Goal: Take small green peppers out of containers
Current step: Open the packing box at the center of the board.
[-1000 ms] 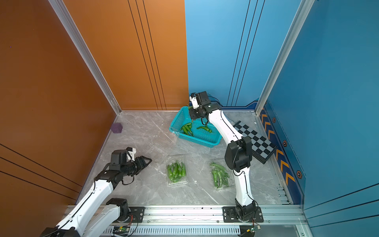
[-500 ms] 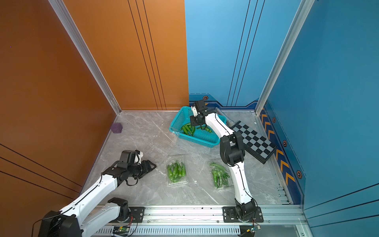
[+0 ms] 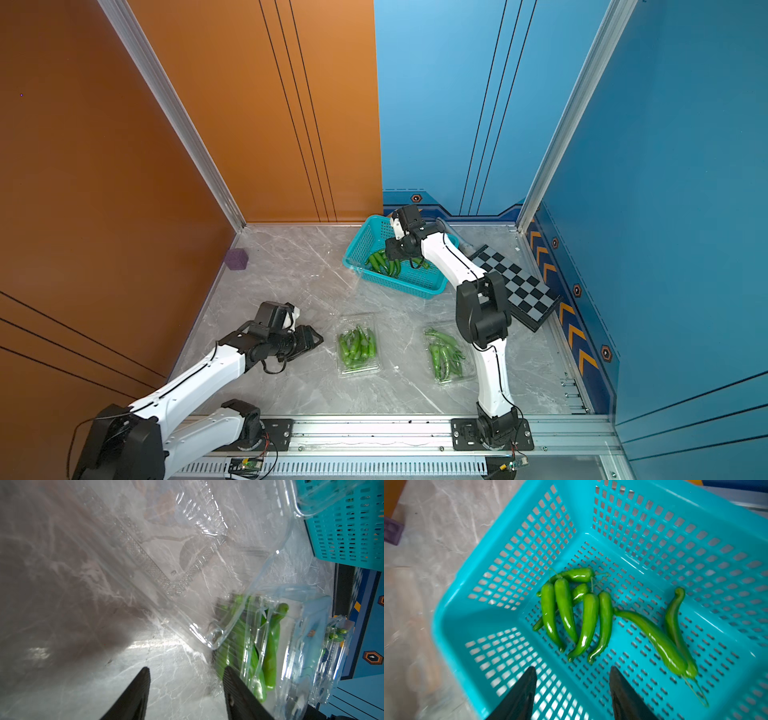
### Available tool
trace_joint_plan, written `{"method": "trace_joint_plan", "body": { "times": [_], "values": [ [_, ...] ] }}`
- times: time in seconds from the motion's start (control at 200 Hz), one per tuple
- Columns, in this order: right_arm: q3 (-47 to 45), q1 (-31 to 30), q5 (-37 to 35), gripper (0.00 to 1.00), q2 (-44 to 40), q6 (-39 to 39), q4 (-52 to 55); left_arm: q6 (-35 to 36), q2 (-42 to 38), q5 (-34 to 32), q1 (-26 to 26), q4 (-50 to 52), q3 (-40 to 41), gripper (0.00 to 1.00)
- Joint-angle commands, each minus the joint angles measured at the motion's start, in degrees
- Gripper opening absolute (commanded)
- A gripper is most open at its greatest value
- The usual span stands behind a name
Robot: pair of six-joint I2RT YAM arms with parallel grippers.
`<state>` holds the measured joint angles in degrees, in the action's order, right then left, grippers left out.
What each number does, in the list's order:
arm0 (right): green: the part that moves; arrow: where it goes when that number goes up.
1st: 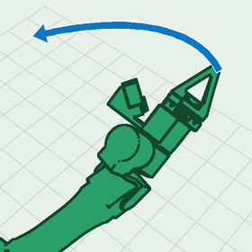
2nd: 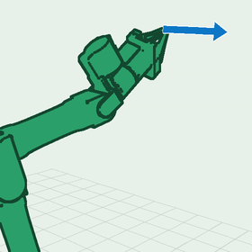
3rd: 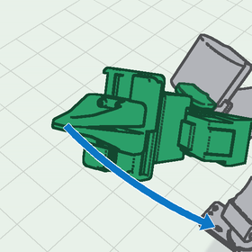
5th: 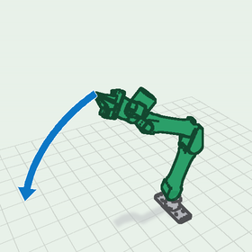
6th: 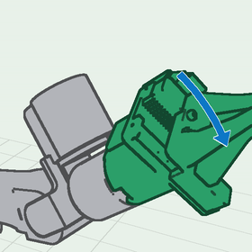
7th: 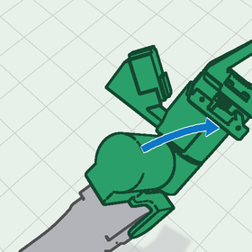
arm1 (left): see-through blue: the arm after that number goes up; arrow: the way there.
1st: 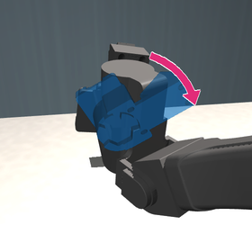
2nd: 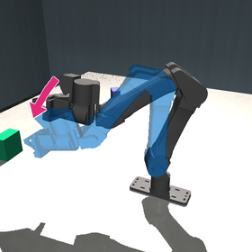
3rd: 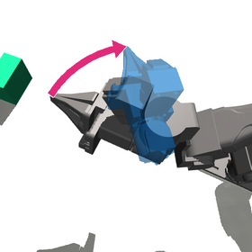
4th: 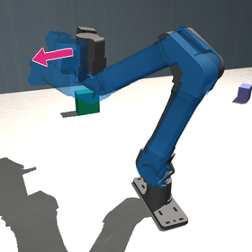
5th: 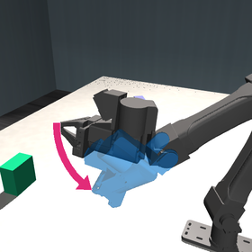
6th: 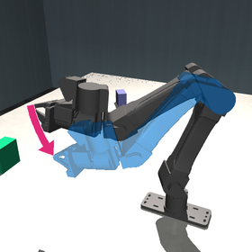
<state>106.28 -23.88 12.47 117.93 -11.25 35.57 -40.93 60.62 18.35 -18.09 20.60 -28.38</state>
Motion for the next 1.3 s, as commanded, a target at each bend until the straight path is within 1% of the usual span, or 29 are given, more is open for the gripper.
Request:
{"method": "trace_joint_plan", "body": {
  "times": [0.0,0.055,0.155,0.25,0.34,0.36,0.52,0.731,0.886,1.106,1.296],
  "values": [
    [-8.5,-2.0,6.0,0.58,-11.1,-7.8,-3.5,0.5,0.4,0.4,-0.9,-2.0,0.0,0.58],
    [-14.4,-3.5,8.0,0.58,-15.3,-10.7,-5.8,0.3,1.1,0.1,-1.6,-2.8,0.5,0.58],
    [-23.9,-5.9,9.3,0.58,-22.2,-15.5,-9.7,-0.3,2.5,0.3,-2.7,-5.4,1.4,0.58],
    [-31.5,-8.2,10.3,0.58,-27.3,-18.9,-11.1,-0.8,3.5,0.6,-3.9,-8.0,2.5,0.58],
    [-37.1,-10.2,10.5,0.58,-30.5,-21.3,-12.8,-1.0,4.4,0.5,-4.7,-9.3,3.6,0.58],
    [-38.0,-10.6,10.6,0.58,-31.0,-21.6,-13.0,-1.2,4.6,0.5,-4.8,-11.2,3.7,0.58],
    [-43.4,-12.2,11.4,0.59,-33.8,-23.9,-15.5,-1.6,5.3,0.1,-5.9,-13.8,4.9,0.58],
    [-47.2,-13.3,13.7,0.60,-34.3,-25.9,-17.5,-2.1,5.5,-0.7,-6.5,-16.0,5.6,0.58],
    [-49.1,-13.5,15.8,0.60,-33.7,-27.4,-19.1,-2.6,3.3,-1.4,-6.7,-16.1,6.6,0.58],
    [-49.2,-14.5,16.2,0.60,-32.1,-28.6,-20.2,-3.5,-2.3,-2.1,-5.5,-16.1,10.0,0.58],
    [-48.0,-15.3,16.5,0.60,-29.0,-28.8,-20.3,-3.7,-3.6,-1.3,-4.6,-17.5,11.2,0.58]
  ]
}}
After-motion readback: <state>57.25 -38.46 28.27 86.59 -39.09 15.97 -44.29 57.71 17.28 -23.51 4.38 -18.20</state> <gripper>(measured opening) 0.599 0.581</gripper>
